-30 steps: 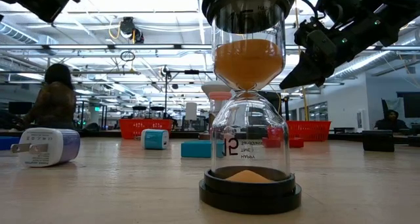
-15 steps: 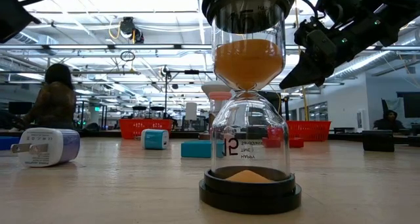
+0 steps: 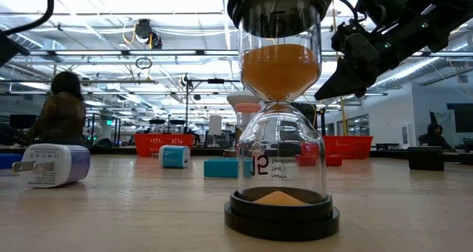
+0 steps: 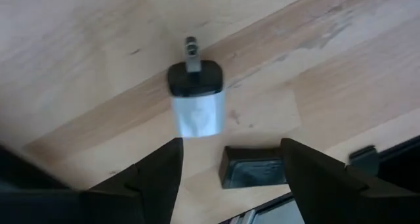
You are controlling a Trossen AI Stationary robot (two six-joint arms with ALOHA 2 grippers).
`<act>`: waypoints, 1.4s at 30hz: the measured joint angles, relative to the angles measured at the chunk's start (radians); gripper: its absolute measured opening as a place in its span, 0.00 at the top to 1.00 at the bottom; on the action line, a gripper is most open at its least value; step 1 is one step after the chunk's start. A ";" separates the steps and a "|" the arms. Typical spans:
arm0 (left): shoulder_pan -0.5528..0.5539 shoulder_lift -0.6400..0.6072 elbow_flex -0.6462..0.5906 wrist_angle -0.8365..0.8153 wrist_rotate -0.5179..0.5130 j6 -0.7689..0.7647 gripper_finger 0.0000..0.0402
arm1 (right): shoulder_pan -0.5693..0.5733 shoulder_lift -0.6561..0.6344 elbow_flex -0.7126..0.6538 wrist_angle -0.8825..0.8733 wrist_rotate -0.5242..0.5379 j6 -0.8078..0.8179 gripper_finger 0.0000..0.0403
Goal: Pick & Place Office items
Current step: Put the white charger adapter into the top right red bin
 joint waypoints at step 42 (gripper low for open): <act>-0.037 0.108 -0.028 0.081 -0.089 -0.071 0.45 | 0.000 0.000 0.000 0.052 0.008 0.020 1.00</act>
